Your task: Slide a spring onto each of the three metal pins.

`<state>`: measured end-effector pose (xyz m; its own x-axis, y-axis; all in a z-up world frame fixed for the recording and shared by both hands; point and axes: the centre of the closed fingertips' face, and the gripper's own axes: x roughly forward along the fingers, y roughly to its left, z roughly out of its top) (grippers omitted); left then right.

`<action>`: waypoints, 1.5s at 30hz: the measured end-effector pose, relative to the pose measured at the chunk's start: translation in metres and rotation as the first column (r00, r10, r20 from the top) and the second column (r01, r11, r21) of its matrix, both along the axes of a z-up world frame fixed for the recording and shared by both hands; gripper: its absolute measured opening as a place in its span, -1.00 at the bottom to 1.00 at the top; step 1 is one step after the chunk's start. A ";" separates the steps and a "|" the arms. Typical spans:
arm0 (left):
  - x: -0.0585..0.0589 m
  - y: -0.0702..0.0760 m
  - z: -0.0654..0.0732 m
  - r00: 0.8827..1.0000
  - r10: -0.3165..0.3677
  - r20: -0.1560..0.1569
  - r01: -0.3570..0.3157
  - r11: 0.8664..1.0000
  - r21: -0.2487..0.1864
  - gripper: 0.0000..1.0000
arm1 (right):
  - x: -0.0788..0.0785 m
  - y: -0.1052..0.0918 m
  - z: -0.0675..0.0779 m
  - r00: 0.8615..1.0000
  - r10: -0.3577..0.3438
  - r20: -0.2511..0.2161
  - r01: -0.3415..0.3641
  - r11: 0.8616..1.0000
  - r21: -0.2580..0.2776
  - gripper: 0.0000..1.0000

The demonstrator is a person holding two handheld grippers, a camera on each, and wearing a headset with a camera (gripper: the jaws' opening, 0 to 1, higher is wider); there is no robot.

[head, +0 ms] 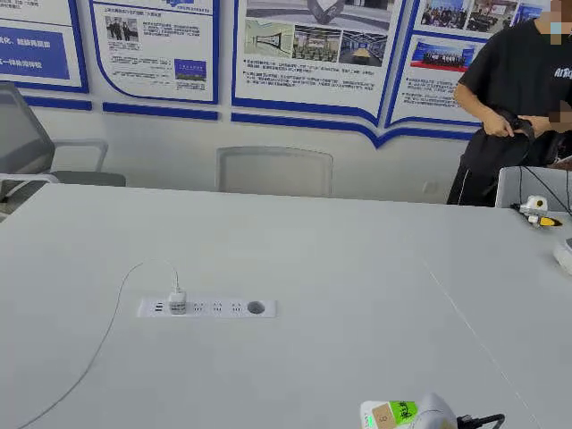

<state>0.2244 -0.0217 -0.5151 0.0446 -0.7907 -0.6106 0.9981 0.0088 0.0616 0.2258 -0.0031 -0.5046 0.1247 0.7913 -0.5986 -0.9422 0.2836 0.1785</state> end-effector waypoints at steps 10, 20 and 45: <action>-0.005 -0.002 -0.003 0.999 -0.030 -0.017 0.030 1.000 -0.007 -0.81 | -0.007 -0.001 -0.004 0.993 0.108 0.042 -0.105 0.993 -0.055 -0.74; -0.008 -0.002 -0.005 0.999 -0.041 -0.033 0.040 0.999 -0.012 -0.81 | -0.011 -0.002 -0.009 0.984 0.164 0.066 -0.157 0.982 -0.101 -0.75; 0.014 0.040 -0.026 0.963 0.231 -0.138 -0.238 0.971 -0.033 -0.47 | 0.025 -0.013 -0.024 0.998 0.046 0.048 -0.037 0.984 -0.173 -0.76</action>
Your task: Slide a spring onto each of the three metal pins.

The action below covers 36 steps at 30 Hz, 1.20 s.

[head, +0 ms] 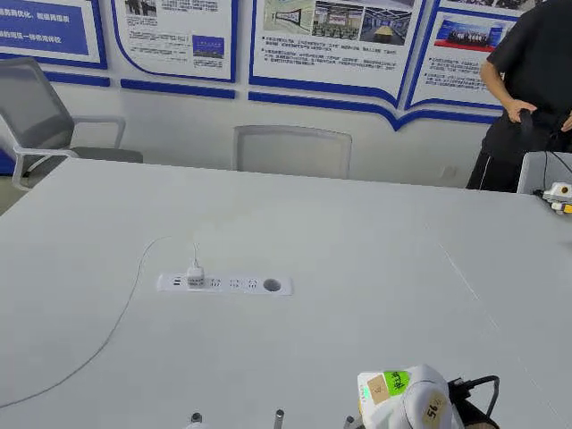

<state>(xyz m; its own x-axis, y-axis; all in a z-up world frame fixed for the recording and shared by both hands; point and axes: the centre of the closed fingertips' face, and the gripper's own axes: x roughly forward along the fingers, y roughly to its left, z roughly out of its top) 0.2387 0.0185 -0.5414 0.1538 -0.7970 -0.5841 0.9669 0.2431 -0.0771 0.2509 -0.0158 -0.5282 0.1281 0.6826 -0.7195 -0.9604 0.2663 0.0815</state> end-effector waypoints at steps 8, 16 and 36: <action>0.008 0.014 -0.002 0.996 0.090 -0.009 -0.090 0.996 -0.007 -0.34 | 0.023 -0.014 -0.012 0.999 -0.052 0.002 0.052 0.995 -0.085 -0.76; 0.013 0.031 -0.007 0.986 0.168 -0.019 -0.168 0.986 0.004 -0.14 | 0.040 -0.017 -0.020 1.000 -0.026 0.010 0.027 0.990 -0.141 -0.76; 0.024 0.073 -0.014 0.944 0.328 -0.039 -0.328 0.945 0.020 0.24 | 0.086 -0.025 -0.035 0.998 -0.054 0.030 0.059 0.971 -0.232 -0.75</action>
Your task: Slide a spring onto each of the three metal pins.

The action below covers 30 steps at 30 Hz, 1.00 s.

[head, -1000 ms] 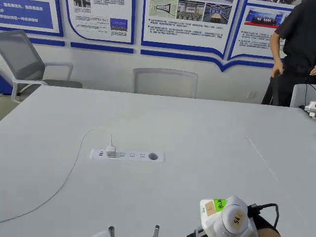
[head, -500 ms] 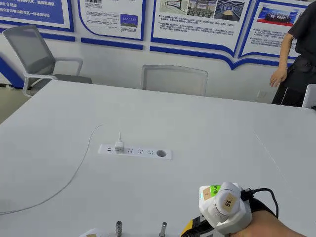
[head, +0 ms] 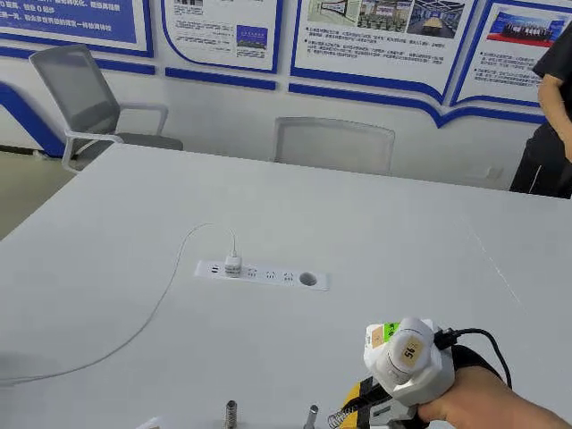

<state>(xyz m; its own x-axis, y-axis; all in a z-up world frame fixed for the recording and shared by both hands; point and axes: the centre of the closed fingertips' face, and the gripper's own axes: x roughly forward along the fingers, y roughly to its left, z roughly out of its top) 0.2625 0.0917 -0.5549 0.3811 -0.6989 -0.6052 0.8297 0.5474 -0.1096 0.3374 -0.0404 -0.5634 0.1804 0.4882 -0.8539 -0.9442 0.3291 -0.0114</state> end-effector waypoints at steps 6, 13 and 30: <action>0.002 0.008 0.000 0.999 0.042 -0.010 -0.042 0.999 -0.013 0.28 | 0.009 0.003 -0.005 1.000 -0.001 -0.009 0.001 1.000 -0.009 -0.75; 0.003 0.011 0.001 0.998 0.065 -0.023 -0.066 0.997 -0.026 0.28 | 0.015 0.003 -0.015 1.000 0.001 -0.013 -0.002 1.000 -0.029 -0.75; 0.004 0.015 -0.002 0.995 0.086 -0.040 -0.088 0.995 -0.041 0.28 | 0.028 0.012 -0.024 0.999 0.021 -0.029 -0.023 0.999 -0.049 -0.75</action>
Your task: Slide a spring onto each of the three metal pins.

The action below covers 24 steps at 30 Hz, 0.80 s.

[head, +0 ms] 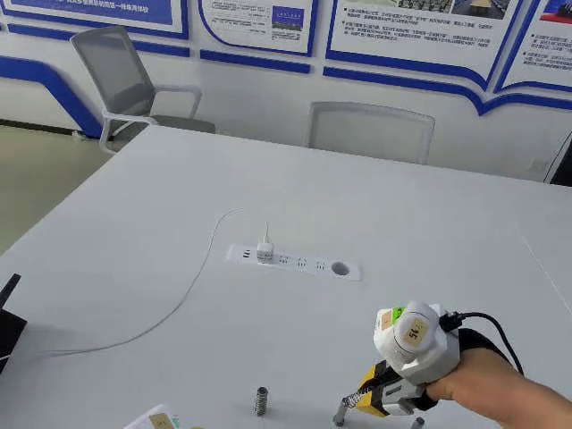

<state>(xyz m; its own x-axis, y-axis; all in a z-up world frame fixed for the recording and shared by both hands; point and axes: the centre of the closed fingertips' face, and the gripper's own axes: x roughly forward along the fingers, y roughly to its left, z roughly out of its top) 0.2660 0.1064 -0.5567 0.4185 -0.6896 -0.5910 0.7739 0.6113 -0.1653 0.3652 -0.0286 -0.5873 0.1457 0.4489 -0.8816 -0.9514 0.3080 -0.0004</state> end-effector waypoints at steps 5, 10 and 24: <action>0.004 -0.003 0.002 1.000 0.000 0.006 0.000 1.000 -0.004 0.29 | 0.002 0.002 -0.002 1.000 0.008 -0.007 -0.008 1.000 -0.008 -0.75; 0.006 -0.006 0.002 1.000 -0.003 0.006 0.003 1.000 -0.012 0.29 | 0.001 0.005 -0.004 1.000 0.018 -0.020 -0.018 1.000 -0.016 -0.75; 0.002 -0.004 -0.002 1.000 -0.008 -0.008 0.008 1.000 -0.010 0.29 | 0.005 0.013 -0.008 0.999 0.027 -0.025 -0.028 0.999 -0.023 -0.75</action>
<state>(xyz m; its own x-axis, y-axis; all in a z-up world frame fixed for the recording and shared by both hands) 0.2676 0.1026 -0.5589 0.4082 -0.6987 -0.5876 0.7771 0.6037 -0.1779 0.3701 -0.0153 -0.5956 0.1119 0.4316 -0.8951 -0.9594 0.2816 0.0159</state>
